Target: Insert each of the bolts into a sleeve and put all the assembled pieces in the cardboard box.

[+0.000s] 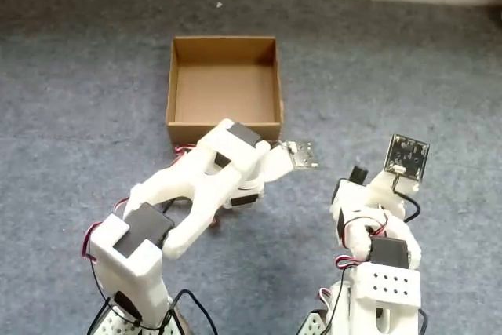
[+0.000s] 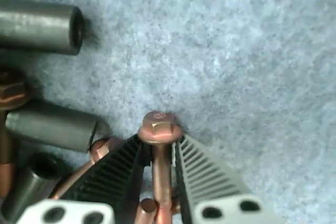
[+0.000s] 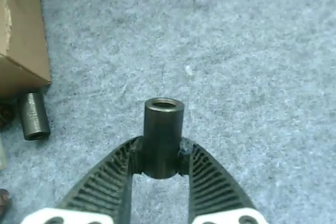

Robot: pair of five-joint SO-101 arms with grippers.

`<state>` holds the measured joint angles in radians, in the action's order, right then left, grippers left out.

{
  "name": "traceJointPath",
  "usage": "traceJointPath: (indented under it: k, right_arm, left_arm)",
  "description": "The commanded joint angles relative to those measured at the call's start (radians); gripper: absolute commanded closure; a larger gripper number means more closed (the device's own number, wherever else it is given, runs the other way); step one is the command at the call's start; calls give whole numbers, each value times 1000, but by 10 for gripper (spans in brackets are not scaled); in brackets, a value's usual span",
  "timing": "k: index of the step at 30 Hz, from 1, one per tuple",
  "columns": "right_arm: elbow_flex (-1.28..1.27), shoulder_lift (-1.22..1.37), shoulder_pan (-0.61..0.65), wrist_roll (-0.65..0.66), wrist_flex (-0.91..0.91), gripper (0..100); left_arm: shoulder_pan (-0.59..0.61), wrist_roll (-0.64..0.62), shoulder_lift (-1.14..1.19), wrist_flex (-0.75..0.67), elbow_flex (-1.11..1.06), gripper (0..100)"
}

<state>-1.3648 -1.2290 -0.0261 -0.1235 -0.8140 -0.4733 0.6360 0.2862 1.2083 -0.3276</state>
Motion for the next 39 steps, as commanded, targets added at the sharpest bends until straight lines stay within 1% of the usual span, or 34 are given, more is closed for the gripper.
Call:
traceJointPath:
  k: [1, 4, 8, 12, 19, 26, 33, 36, 39]
  right_arm:
    - [21, -22, -4, -3, 24, 993]
    - [21, -22, -4, -3, 24, 993]
    - [21, -22, -4, -2, 24, 993]
    - [21, -22, -2, -2, 24, 993]
    - [21, -22, 44, -2, 24, 993]
    - [24, -24, 56, -2, 22, 993]
    - [91, -24, 171, 0, 18, 993]
    - [110, -24, 232, 54, 18, 993]
    - [111, -24, 298, 74, 21, 993]
  left_arm:
    - [-8, 3, -36, -15, 33, 995]
    - [-4, -2, -120, 18, 28, 995]
    - [-7, -81, -285, 54, 2, 995]
    - [-2, -92, -475, 51, -82, 995]
    - [-2, -193, -806, 46, -237, 995]
    - [-1, -272, -1082, 41, -311, 995]
    - [4, -362, -1279, -104, -450, 995]
    - [45, -410, -1360, -170, -501, 995]
    - [99, -454, -1443, -227, -539, 995]
